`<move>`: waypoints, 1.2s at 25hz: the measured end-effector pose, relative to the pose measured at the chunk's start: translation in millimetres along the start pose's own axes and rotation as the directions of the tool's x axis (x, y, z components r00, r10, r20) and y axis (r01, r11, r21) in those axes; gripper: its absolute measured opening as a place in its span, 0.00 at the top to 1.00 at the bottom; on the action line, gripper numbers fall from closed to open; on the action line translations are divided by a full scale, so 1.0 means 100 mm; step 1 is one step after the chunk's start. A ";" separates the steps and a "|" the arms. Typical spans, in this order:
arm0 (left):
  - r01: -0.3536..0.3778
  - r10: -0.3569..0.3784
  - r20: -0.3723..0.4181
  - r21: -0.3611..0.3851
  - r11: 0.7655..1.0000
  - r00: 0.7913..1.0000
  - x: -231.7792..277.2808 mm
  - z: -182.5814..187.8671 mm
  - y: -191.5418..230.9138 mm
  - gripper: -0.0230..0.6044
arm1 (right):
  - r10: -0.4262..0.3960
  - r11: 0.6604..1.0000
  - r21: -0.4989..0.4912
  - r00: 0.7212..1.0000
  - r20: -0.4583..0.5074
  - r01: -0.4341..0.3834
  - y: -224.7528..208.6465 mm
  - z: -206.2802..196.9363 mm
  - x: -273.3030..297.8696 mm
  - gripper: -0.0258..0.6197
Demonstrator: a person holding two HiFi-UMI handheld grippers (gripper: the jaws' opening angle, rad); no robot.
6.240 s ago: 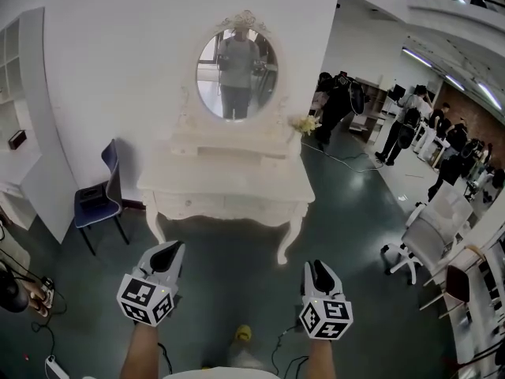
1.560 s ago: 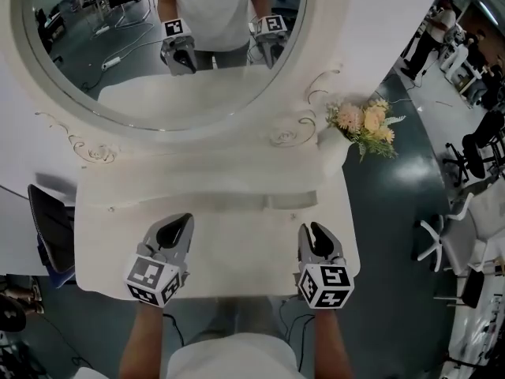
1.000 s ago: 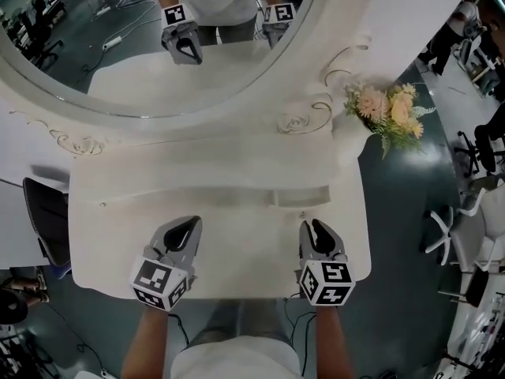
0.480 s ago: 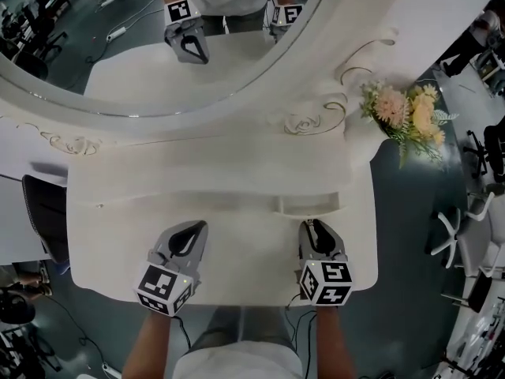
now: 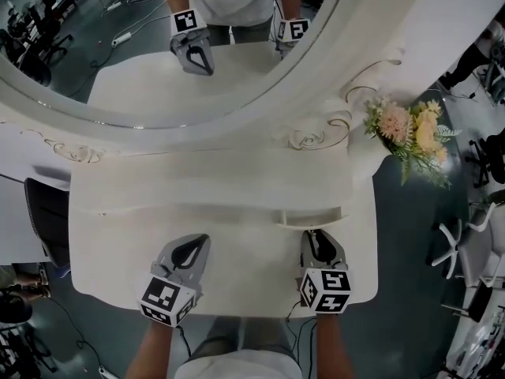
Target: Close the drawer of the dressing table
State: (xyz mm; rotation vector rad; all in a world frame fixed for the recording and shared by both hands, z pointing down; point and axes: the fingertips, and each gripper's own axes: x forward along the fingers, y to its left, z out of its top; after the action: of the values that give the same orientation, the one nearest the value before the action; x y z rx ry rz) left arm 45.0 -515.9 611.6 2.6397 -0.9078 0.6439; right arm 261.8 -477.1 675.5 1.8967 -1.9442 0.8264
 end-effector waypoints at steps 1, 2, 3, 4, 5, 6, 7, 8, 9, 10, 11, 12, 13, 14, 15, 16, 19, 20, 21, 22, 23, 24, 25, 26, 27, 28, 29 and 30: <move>-0.003 0.003 0.000 -0.002 1.000 1.000 0.00 0.00 0.01 0.97 | 0.001 1.000 0.001 1.000 0.004 -0.001 0.00 0.02 0.02 0.82; -0.006 0.006 0.001 -0.004 1.000 1.000 -0.01 -0.01 0.02 0.97 | 0.003 1.000 0.000 1.000 0.007 -0.003 0.00 0.04 0.04 0.82; -0.009 0.009 0.001 -0.006 1.000 1.000 -0.01 -0.01 0.04 0.97 | 0.004 1.000 0.000 1.000 0.011 -0.004 0.00 0.06 0.06 0.82; -0.012 0.012 0.001 -0.007 1.000 1.000 -0.01 -0.01 0.05 0.97 | 0.004 1.000 0.000 1.000 0.015 -0.004 0.00 0.08 0.09 0.82; -0.015 0.015 0.002 -0.010 1.000 1.000 0.00 -0.01 0.06 0.97 | 0.004 1.000 -0.001 1.000 0.017 -0.004 -0.01 0.10 0.11 0.82; -0.017 0.017 0.003 -0.012 1.000 1.000 0.00 -0.01 0.08 0.97 | 0.004 1.000 -0.002 1.000 0.019 -0.004 -0.01 0.12 0.14 0.82; -0.020 0.020 0.004 -0.015 1.000 1.000 0.00 0.00 0.09 0.97 | 0.005 1.000 -0.002 1.000 0.021 -0.005 -0.01 0.14 0.16 0.82; -0.023 0.023 0.005 -0.017 1.000 1.000 0.00 0.00 0.11 0.97 | 0.006 1.000 -0.003 1.000 0.022 -0.005 -0.01 0.16 0.18 0.82; -0.026 0.026 0.006 -0.020 0.999 1.000 0.00 0.00 0.13 0.97 | 0.007 1.000 -0.003 1.000 0.023 -0.007 -0.01 0.18 0.20 0.82; -0.028 0.028 0.005 -0.023 0.999 1.000 0.00 0.00 0.14 0.97 | 0.008 1.000 -0.002 1.000 0.024 -0.008 -0.01 0.19 0.22 0.82; -0.030 0.030 0.005 -0.026 0.999 1.000 0.01 0.00 0.15 0.97 | 0.010 1.000 -0.002 1.000 0.026 -0.010 -0.02 0.20 0.24 0.82; -0.031 0.031 0.005 -0.028 0.999 1.000 0.01 0.00 0.16 0.97 | 0.012 1.000 -0.002 1.000 0.028 -0.012 -0.02 0.22 0.26 0.82; -0.032 0.032 0.005 -0.029 0.999 0.999 0.02 0.00 0.17 0.97 | 0.014 1.000 -0.002 0.999 0.030 -0.014 -0.02 0.23 0.27 0.82; -0.032 0.032 0.005 -0.030 0.999 0.999 0.02 0.01 0.17 0.97 | 0.015 1.000 -0.003 0.999 0.033 -0.015 -0.03 0.25 0.29 0.82; -0.032 0.032 0.006 -0.030 0.999 0.999 0.03 0.01 0.17 0.97 | 0.016 1.000 -0.004 0.999 0.036 -0.016 -0.04 0.27 0.31 0.82; -0.032 0.033 0.006 -0.031 0.999 0.999 0.04 0.01 0.17 0.97 | 0.017 1.000 -0.004 0.999 0.039 -0.017 -0.04 0.28 0.33 0.82; -0.032 0.032 0.003 -0.035 0.999 0.999 0.07 0.01 0.16 0.97 | 0.023 1.000 -0.008 0.999 0.038 -0.022 -0.05 0.34 0.40 0.82; -0.032 0.032 0.002 -0.035 0.999 0.999 0.08 0.01 0.16 0.97 | 0.025 1.000 -0.009 0.999 0.038 -0.025 -0.05 0.36 0.42 0.82; -0.033 0.033 0.001 -0.036 0.999 0.999 0.08 0.01 0.16 0.97 | 0.028 1.000 -0.011 0.999 0.038 -0.028 -0.05 0.37 0.43 0.82; -0.033 0.033 -0.001 -0.036 0.999 0.999 0.09 0.01 0.15 0.97 | 0.032 0.999 -0.012 0.999 0.039 -0.031 -0.05 0.37 0.44 0.82; -0.032 0.032 -0.003 -0.036 0.999 0.999 0.09 0.01 0.15 0.97 | 0.034 0.999 -0.012 0.999 0.041 -0.034 -0.05 0.37 0.44 0.82; -0.032 0.032 -0.005 -0.035 0.999 0.999 0.10 0.01 0.14 0.97 | 0.036 0.999 -0.012 0.998 0.043 -0.035 -0.06 0.37 0.44 0.82; -0.032 0.032 -0.004 -0.033 0.999 0.999 0.10 0.01 0.13 0.97 | 0.037 0.999 -0.012 0.998 0.044 -0.036 -0.06 0.37 0.44 0.82; -0.033 0.033 -0.001 -0.031 0.999 0.999 0.10 0.02 0.13 0.97 | 0.038 0.999 -0.013 0.998 0.045 -0.037 -0.06 0.37 0.44 0.82; -0.034 0.034 0.003 -0.030 0.999 0.999 0.10 0.03 0.12 0.97 | 0.039 0.999 -0.015 0.998 0.046 -0.039 -0.06 0.37 0.44 0.82; -0.034 0.034 0.006 -0.031 0.999 0.999 0.09 0.04 0.12 0.97 | 0.040 0.999 -0.018 0.998 0.045 -0.039 -0.06 0.37 0.44 0.82; -0.035 0.036 0.006 -0.032 0.999 0.999 0.08 0.04 0.11 0.97 | 0.041 0.999 -0.022 0.998 0.043 -0.040 -0.05 0.37 0.44 0.82; -0.037 0.037 0.006 -0.033 0.999 0.999 0.07 0.04 0.11 0.97 | 0.041 0.999 -0.025 0.998 0.040 -0.040 -0.04 0.37 0.43 0.82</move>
State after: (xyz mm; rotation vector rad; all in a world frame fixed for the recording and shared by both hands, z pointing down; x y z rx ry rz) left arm 43.9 -529.4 612.8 2.6033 -0.9632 0.6234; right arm 268.9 -533.5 672.9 1.8803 -2.0135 0.7772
